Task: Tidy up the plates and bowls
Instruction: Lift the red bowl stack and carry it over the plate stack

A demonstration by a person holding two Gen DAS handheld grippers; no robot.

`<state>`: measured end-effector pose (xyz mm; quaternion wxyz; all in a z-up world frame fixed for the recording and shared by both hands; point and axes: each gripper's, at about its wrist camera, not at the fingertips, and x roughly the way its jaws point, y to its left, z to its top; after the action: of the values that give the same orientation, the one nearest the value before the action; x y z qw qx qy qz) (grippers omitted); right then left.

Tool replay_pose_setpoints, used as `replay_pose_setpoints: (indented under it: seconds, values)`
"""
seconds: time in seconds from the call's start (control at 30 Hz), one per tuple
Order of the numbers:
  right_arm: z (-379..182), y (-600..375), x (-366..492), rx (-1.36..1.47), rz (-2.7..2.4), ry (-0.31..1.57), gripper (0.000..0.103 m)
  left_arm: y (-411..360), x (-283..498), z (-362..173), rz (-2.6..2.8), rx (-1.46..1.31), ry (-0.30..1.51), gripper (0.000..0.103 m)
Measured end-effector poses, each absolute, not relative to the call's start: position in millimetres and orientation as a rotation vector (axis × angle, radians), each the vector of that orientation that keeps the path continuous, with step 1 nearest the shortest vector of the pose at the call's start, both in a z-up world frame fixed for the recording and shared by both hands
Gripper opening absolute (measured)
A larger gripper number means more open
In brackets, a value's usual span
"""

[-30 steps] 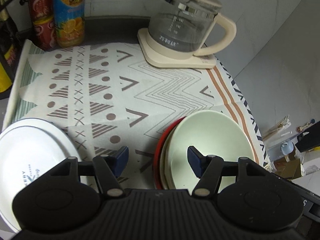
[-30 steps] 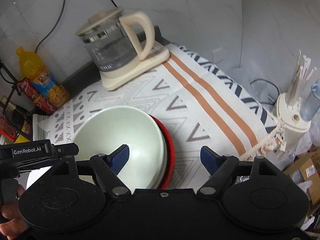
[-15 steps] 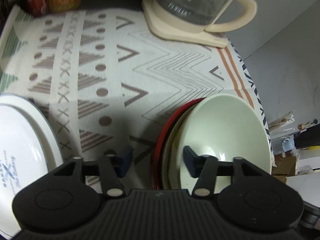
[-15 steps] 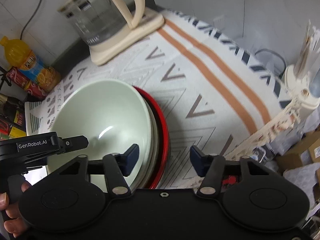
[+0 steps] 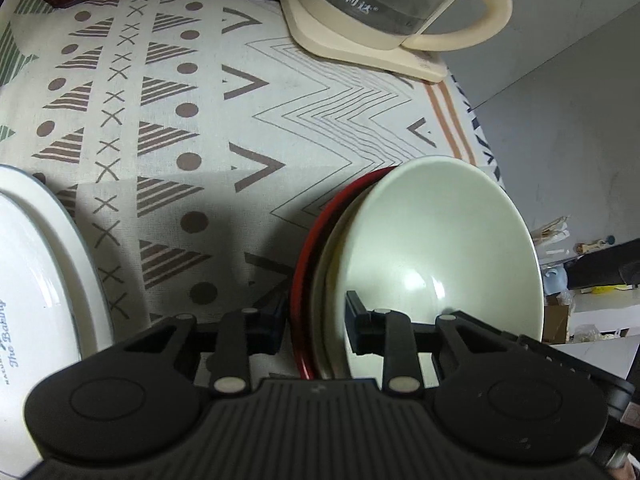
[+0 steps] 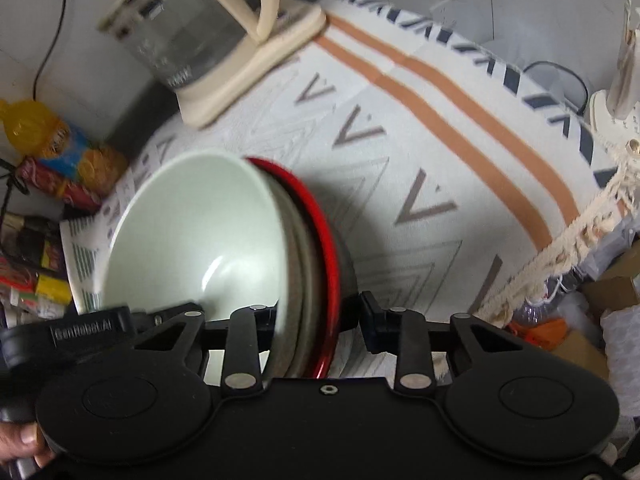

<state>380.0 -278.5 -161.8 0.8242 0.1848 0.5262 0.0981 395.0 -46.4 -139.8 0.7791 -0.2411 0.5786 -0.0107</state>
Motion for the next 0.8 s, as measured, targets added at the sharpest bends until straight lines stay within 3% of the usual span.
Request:
replay_pose_setpoints:
  seconds: [0.8]
  values:
    - [-120, -242, 383, 0.352, 0.326, 1.024, 0.032, -12, 376, -80, 0.077, -0.527, 1.081, 0.029]
